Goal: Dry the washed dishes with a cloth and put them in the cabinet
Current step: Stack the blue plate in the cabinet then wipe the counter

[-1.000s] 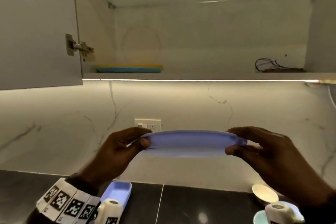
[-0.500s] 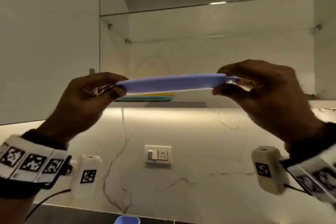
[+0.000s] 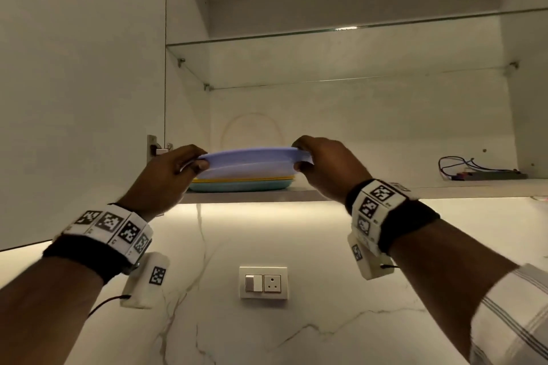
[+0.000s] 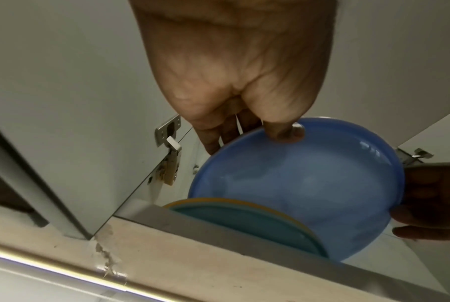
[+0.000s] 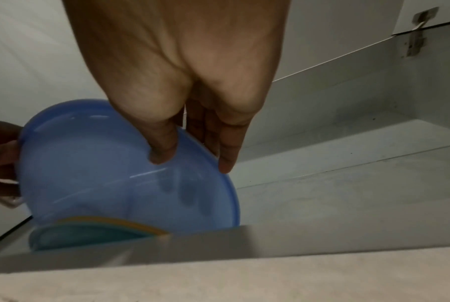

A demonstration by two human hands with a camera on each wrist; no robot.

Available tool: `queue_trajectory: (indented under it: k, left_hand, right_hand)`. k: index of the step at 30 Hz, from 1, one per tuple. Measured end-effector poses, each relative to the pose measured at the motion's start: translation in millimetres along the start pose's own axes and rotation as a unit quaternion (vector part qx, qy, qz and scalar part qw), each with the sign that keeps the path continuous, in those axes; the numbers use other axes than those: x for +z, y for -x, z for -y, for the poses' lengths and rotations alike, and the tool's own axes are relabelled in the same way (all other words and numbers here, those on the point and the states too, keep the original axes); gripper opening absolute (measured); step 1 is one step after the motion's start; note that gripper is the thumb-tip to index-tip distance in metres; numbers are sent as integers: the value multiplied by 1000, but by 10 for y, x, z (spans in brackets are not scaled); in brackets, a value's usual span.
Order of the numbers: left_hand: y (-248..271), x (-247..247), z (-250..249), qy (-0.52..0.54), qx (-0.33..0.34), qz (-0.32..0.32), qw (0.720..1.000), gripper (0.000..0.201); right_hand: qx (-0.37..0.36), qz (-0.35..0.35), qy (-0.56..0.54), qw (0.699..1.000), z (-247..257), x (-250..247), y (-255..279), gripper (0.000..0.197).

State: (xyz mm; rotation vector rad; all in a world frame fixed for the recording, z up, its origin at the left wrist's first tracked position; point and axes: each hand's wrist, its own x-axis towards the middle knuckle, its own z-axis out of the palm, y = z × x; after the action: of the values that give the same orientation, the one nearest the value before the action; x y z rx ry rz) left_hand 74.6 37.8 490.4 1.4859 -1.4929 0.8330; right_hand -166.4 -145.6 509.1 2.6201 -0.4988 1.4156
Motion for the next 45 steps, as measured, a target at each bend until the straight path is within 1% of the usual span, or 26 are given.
queue_trajectory:
  k: [1,3,6,9,10,11,14,17,19,22,25,27,28,30,32,34,35,36,37,38,39,40,43,44,45]
  left_hand:
    - [-23,30,54,3,-8,0,1000,23]
    - [-64,108,170,-1,-24,9,1000,22]
    - [-93,263,357,-21,-39,30,999,21]
    - [-66,418,533,-28,-50,66,996,38]
    - [-49,473,587,-43,-48,72,995,44]
    - [-29,526,629,-64,-45,74,994,51]
    - [20,652,711,-109,-43,54,992,59]
    - [54,669,649,-105,-50,26,993,61]
    - [82,658,605,-100,-62,34,993,69]
    - [170,683,487,-103,-63,25,992,77]
    - [474,856,176,-118,-54,-2,992,81]
    - [851,1077,-59,-102,-52,-1,993,84]
    - [1091,1227,-161,-84,-55,13,995,85]
    - [1687,1574,-350,-55,-71,69,994,85]
    - [2393,1937,-582,-40,-103,169,979,84]
    - [3063,2259,-838,-38,-142,315,938,86]
    - [3396,2436,-952,-52,-160,366,915,89]
    - [3702,2603,-1081,-55,-178,400,897,93]
    - [3929,2734,-1242,-53,-188,432,881,96]
    - [4079,2830,-1414,-56,-191,453,869,97]
    - [4181,2892,-1579,-46,-207,490,845,94]
    - [4284,2970,-1725,-44,-219,503,835,87]
    - [4438,3132,-2080,-19,-236,553,799,81]
    - [4453,3178,-2169,-20,-232,562,793,80]
    - [4487,3220,-2240,-18,-236,571,786,79]
  right_hand:
    - [6,9,4,1000,31,69,-26,29]
    - [3,22,6,1000,105,196,-54,40]
    - [-2,59,13,998,192,387,-84,48]
    - [34,140,27,989,231,584,-102,52]
    - [43,159,34,986,229,648,-99,56]
    - [45,163,45,985,222,704,-89,59]
    - [39,136,74,987,182,807,-59,62]
    - [34,137,97,985,175,824,-31,69]
    - [20,132,110,985,202,804,20,74]
    - [-13,97,127,987,266,756,189,77]
    - [-29,69,152,986,347,747,539,77]
    - [-17,69,130,989,343,793,893,78]
    - [-3,82,111,990,306,841,1113,78]
    - [36,125,83,988,173,1011,1681,79]
    - [80,202,73,973,48,1201,2419,81]
    - [132,282,95,946,-100,1399,3216,86]
    - [171,323,90,927,-165,1457,3574,90]
    - [188,338,101,917,-244,1527,3919,91]
    - [214,370,100,899,-316,1566,4222,89]
    - [243,411,103,873,-396,1580,4483,86]
    - [265,466,89,840,-465,1546,4701,83]
    - [288,489,68,821,-519,1499,4863,80]
    - [315,537,49,781,-665,1397,5142,73]
    - [321,555,39,767,-712,1365,5185,71]
    - [316,567,29,760,-743,1330,5220,68]
